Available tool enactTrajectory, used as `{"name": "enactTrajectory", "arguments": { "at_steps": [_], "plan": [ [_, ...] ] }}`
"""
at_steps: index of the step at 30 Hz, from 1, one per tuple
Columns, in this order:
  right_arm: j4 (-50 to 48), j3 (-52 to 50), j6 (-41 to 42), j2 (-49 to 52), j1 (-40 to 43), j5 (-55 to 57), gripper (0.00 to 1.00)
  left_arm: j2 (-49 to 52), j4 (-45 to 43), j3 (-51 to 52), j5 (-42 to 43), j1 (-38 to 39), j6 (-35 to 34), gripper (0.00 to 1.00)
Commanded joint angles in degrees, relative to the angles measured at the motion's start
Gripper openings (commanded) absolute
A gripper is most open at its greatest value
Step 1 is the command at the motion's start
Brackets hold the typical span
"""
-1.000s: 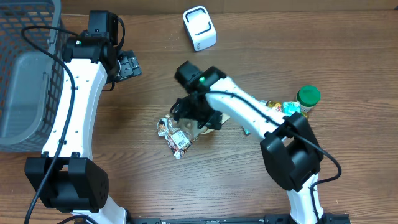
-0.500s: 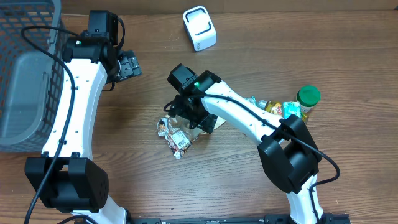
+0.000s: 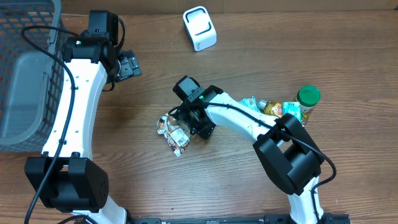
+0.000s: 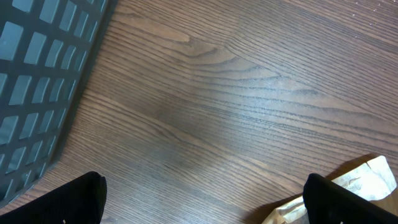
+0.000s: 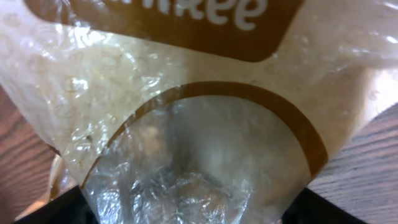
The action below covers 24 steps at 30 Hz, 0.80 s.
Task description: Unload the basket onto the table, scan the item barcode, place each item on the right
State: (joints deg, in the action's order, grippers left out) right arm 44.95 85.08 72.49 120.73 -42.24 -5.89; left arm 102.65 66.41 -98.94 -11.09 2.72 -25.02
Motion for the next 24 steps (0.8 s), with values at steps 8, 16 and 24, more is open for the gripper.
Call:
{"name": "enactTrajectory", "arguments": {
  "at_steps": [8, 16, 24],
  "plan": [
    [-0.6, -3.2, -8.3, 2.7, 2.1, 2.6, 0.55, -0.8, 0.0, -0.5, 0.2, 0.0, 0.8, 1.0],
    [3.2, 1.7, -20.6, 1.6, 4.4, 1.5, 0.46, -0.7, 0.0, -0.5, 0.2, 0.0, 0.8, 1.0],
    [4.2, 4.7, -32.3, -0.5, 3.3, 2.4, 0.31, -0.8, 0.0, -0.5, 0.2, 0.0, 0.8, 1.0]
  ]
}}
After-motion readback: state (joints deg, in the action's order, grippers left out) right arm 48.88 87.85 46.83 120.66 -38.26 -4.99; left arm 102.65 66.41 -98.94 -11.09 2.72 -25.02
